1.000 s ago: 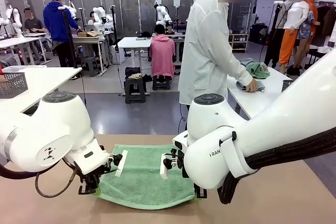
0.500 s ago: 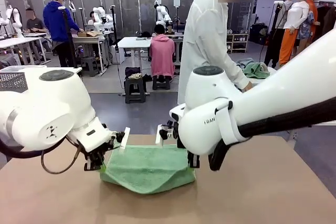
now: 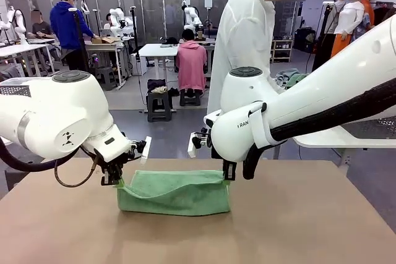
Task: Fold the towels and place them in the basket.
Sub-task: When a person lays out a Towel with hook on the table, fold it in half twice.
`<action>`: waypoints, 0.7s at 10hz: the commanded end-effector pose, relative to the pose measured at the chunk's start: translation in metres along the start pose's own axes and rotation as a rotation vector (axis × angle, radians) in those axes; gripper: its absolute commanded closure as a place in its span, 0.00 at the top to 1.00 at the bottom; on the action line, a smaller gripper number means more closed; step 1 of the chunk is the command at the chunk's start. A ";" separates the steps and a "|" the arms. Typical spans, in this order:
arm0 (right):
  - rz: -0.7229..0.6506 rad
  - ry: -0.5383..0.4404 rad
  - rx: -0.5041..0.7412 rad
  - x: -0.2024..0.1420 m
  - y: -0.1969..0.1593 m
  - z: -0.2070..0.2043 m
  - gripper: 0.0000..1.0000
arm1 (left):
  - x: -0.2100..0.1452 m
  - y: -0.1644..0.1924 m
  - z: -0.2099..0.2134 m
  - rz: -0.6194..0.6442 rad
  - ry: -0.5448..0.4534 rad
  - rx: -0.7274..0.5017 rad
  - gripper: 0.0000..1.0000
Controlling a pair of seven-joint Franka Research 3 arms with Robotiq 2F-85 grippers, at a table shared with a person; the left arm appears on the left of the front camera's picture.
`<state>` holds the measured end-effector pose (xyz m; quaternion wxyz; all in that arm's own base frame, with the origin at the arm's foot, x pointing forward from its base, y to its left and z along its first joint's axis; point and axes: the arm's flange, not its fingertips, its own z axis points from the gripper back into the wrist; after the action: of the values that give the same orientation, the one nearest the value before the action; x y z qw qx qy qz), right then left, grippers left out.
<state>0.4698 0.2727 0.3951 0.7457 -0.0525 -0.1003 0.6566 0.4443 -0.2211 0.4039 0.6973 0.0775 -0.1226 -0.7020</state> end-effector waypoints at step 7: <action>0.001 -0.045 0.000 0.001 -0.022 -0.004 0.06 | 0.007 0.014 0.002 -0.027 0.010 -0.003 0.01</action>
<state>0.4792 0.2715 0.3946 0.7495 -0.0488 -0.1075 0.6514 0.4457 -0.2262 0.4041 0.6930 0.0772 -0.1231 -0.7061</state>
